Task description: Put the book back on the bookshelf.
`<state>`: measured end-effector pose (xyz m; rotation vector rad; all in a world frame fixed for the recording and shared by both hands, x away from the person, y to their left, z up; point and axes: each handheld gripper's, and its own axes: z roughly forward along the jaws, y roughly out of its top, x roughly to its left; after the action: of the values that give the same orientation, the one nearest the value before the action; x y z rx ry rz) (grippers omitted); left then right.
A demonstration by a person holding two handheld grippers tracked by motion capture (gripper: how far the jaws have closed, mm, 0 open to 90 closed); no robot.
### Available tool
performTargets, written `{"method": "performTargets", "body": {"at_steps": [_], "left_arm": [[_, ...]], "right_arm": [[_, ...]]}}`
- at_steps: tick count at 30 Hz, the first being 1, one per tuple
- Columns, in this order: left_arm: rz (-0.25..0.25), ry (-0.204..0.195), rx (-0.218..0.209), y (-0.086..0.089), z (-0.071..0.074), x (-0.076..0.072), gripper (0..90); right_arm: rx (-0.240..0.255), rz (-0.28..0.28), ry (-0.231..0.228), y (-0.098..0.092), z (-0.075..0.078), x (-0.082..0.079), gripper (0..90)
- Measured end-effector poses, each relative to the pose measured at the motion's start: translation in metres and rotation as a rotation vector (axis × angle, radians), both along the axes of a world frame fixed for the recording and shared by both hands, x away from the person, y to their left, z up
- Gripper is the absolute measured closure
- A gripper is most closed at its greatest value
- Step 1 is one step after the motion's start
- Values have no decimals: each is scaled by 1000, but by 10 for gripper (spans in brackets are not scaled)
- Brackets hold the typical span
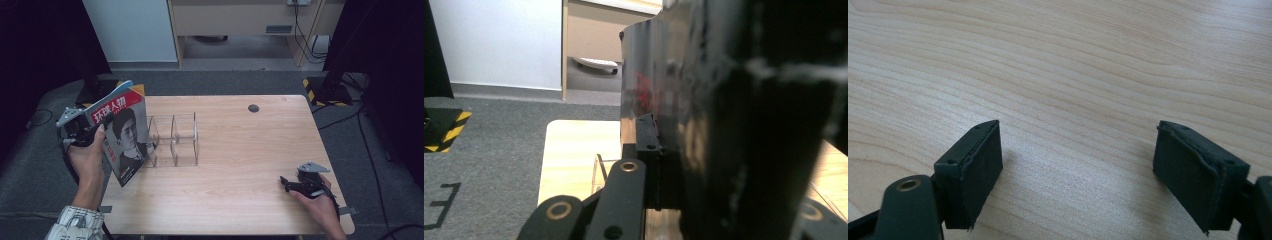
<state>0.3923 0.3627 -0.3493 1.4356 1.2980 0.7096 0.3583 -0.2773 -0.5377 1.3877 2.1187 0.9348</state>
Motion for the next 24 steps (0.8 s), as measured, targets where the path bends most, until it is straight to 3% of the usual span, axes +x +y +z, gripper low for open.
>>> {"method": "performTargets", "body": {"at_steps": [8, 15, 24], "left_arm": [[17, -13, -4, -4, -1, 2, 864], [32, -21, 28, -4, -1, 0, 864], [43, -58, -10, 1, -4, -2, 864]], "right_arm": [[0, 0, 0, 0, 0, 0, 201], [0, 0, 0, 0, 0, 0, 201], [0, 1, 0, 0, 0, 0, 201]]}}
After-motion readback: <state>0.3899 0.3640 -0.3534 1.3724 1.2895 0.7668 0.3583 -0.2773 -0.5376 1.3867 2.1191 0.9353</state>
